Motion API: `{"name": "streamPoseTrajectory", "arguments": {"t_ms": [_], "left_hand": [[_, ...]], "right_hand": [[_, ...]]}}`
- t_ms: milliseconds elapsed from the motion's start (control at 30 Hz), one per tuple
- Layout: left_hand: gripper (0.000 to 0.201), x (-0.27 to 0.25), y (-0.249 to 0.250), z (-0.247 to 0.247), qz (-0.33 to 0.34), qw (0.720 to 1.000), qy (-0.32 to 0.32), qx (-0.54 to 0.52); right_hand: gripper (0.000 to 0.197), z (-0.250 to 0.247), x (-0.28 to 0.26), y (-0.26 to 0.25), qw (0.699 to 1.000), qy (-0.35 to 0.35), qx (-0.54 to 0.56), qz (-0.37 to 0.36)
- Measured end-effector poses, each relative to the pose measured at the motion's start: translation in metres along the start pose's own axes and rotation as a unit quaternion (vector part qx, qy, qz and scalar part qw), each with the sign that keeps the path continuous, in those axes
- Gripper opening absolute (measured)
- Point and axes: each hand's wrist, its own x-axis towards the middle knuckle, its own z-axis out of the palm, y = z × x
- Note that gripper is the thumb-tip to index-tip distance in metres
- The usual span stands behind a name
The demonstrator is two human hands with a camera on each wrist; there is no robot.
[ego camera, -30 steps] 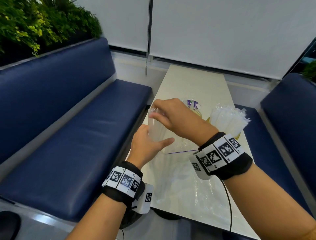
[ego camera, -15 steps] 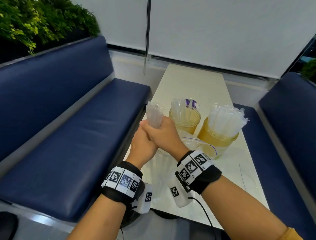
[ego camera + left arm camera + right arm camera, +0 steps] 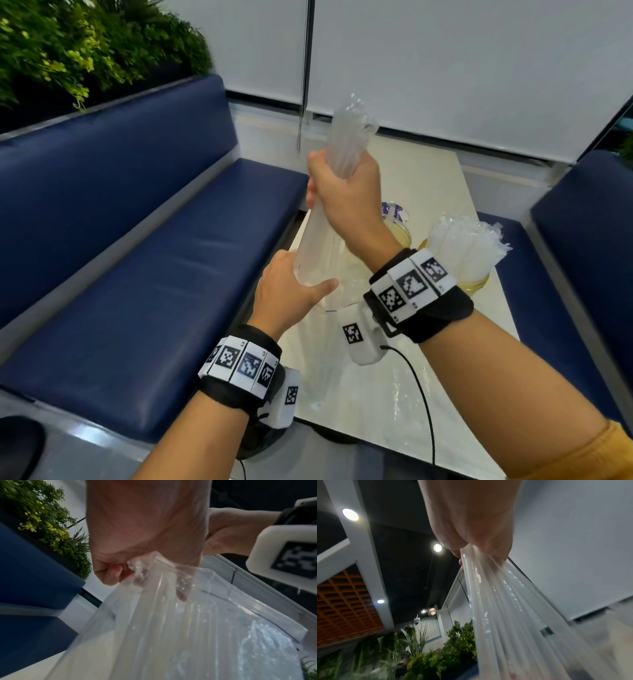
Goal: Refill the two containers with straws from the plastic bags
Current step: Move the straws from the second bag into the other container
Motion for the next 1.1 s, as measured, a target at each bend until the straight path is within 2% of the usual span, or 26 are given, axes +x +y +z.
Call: {"name": "streamPoseTrajectory", "arguments": {"t_ms": [267, 400, 600, 867, 1100], "left_hand": [[0.036, 0.007, -0.021, -0.004, 0.023, 1.0, 0.013, 0.001], [0.035, 0.012, -0.026, -0.007, 0.019, 1.0, 0.015, 0.013], [0.033, 0.018, -0.032, -0.016, 0.001, 1.0, 0.01, 0.016], [0.027, 0.022, -0.038, -0.025, -0.016, 1.0, 0.013, 0.004], [0.024, 0.021, -0.034, -0.029, -0.014, 1.0, 0.012, 0.003]], "right_hand": [[0.013, -0.044, 0.06, -0.052, 0.987, 0.07, 0.139, -0.037], [0.013, -0.075, 0.091, -0.048, 0.973, 0.125, 0.188, -0.039], [0.009, -0.09, 0.119, 0.027, 0.98, 0.182, 0.084, 0.01], [0.024, -0.089, 0.111, 0.146, 0.989, 0.117, -0.033, 0.086], [0.046, -0.092, 0.081, 0.202, 0.972, 0.064, -0.166, 0.154]]}}
